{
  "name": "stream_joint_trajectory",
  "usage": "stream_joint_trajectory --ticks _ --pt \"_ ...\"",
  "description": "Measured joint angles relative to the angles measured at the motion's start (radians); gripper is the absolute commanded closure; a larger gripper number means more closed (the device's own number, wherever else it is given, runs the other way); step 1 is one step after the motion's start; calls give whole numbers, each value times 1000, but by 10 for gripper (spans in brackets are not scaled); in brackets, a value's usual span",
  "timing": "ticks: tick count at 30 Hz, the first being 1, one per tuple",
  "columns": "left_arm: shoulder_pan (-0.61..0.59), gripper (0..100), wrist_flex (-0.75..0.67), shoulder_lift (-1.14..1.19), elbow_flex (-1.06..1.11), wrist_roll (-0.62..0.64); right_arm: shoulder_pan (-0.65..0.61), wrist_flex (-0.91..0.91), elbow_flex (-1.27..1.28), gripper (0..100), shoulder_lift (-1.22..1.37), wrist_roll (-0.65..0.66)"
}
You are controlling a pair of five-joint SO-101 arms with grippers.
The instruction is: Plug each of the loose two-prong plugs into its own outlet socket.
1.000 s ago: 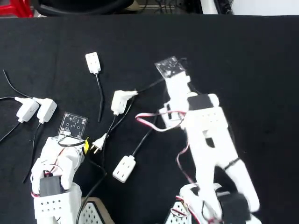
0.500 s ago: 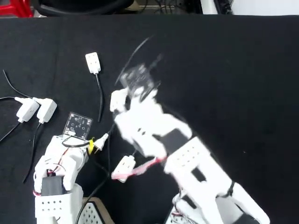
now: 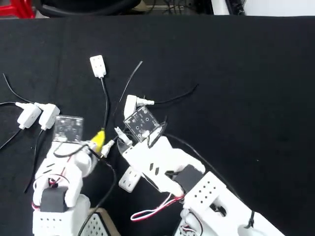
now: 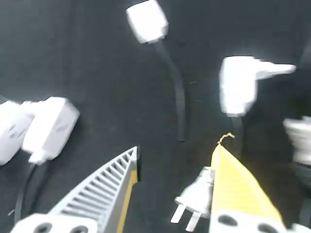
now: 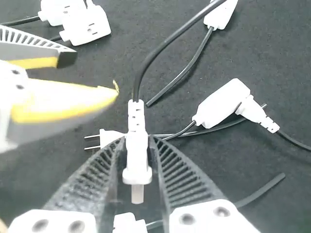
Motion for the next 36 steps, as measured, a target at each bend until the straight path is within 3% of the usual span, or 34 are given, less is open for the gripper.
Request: stream_joint_trajectory --ticks 6,17,31,36 --pt "164 753 32 -2 -34 -15 0 -21 15 987 -8 3" --pt "198 753 -161 3 -31 -68 0 48 12 987 -34 35" --pt "203 753 -173 3 -29 -68 0 64 11 987 -41 41" --pt "282 753 -126 3 -29 -69 0 100 11 987 -43 68"
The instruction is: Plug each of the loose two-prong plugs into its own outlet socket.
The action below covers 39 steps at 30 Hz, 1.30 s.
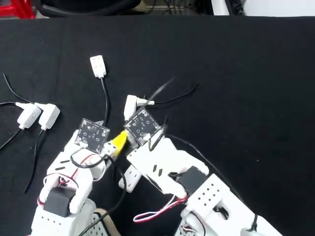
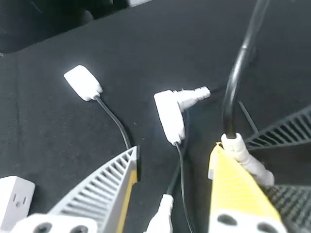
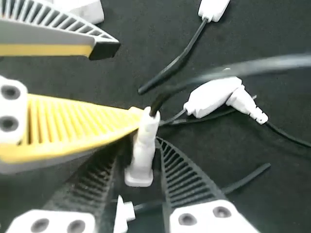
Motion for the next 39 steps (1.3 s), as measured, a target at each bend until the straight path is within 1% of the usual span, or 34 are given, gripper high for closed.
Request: stream_joint_trajectory --ticks 2,9,11,15,17,21,23,25,28,33,37,39 --pt "31 753 34 -2 -2 -2 0 5 3 987 2 15" --pt "32 758 61 -2 -20 -2 0 8 5 987 14 26" --pt "32 758 104 -2 -52 -2 -2 8 5 987 8 28" --pt "52 758 238 -8 -178 2 -9 6 5 987 17 25" --pt "17 758 288 -8 -235 2 8 6 -5 987 17 25" --pt "-147 758 331 -8 -259 2 107 6 -69 987 17 -48" --pt "-224 758 350 -8 -242 -29 114 6 -100 987 17 -75" --pt "-252 758 367 -8 -199 -75 110 6 -123 987 17 -106" --pt "-244 759 382 -6 -135 -97 110 -6 -161 987 17 -161" --pt "-135 759 384 -8 -129 -95 104 -31 -221 987 17 -265" --pt "-48 756 376 -6 -149 3 60 -32 -232 987 17 -327" --pt "-40 755 331 -6 -153 49 29 -32 -232 987 17 -338"
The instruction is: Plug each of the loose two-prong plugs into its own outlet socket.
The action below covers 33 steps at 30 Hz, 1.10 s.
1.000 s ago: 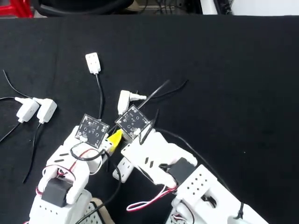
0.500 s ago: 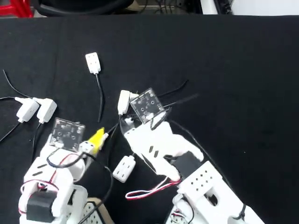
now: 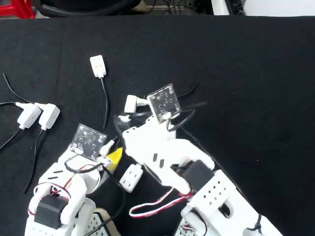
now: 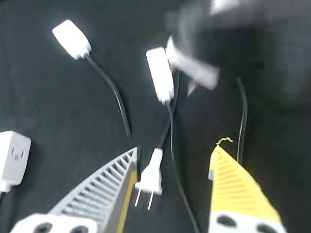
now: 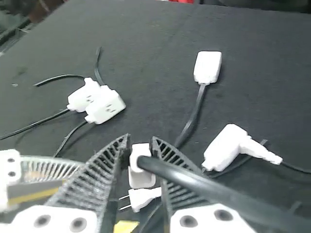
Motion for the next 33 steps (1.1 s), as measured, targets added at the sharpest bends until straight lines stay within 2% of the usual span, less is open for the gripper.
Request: stream_joint_trajectory --ticks 5,13,18,23,33 --pt "6 755 -94 0 -2 29 -41 26 0 987 0 0" --pt "9 754 -106 2 -2 29 -60 100 0 987 0 -2" --pt "-57 754 -141 5 3 31 -60 135 -17 987 -2 -5" --pt "-107 754 -233 5 80 31 -58 227 -74 987 -2 -5" --pt "-118 754 -262 5 95 29 -60 262 -95 987 -11 29"
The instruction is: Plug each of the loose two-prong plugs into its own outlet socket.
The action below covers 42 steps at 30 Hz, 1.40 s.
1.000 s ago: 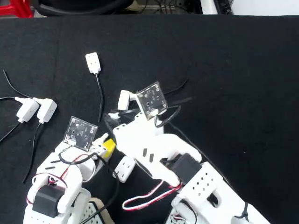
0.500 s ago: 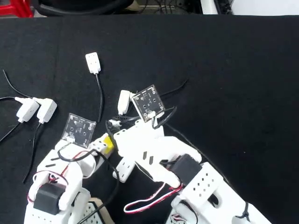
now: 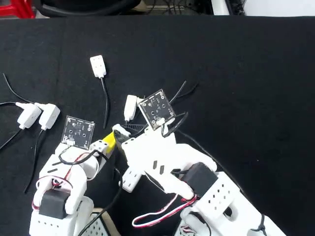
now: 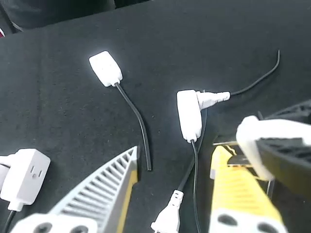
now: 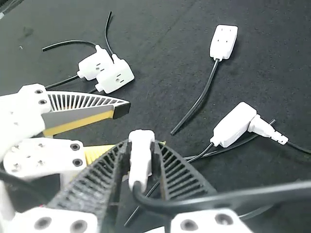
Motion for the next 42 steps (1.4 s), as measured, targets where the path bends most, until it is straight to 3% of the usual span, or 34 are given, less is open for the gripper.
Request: stream_joint_trajectory --ticks 11,14,18,23,32,37,42 --pt "-2 755 0 0 0 -18 0 89 -40 987 -2 86" --pt "-14 757 11 -6 -2 -129 -3 164 -68 987 6 124" --pt "-17 758 130 -3 -2 -305 48 224 -84 987 12 158" --pt "-183 759 239 -6 3 -465 63 298 -112 987 14 181" --pt "-618 759 232 -5 81 -387 32 434 -206 987 278 238" --pt "-687 759 103 -2 258 -381 -66 440 -215 987 397 238" --pt "-704 759 55 -2 272 -350 -144 450 -212 987 404 203"
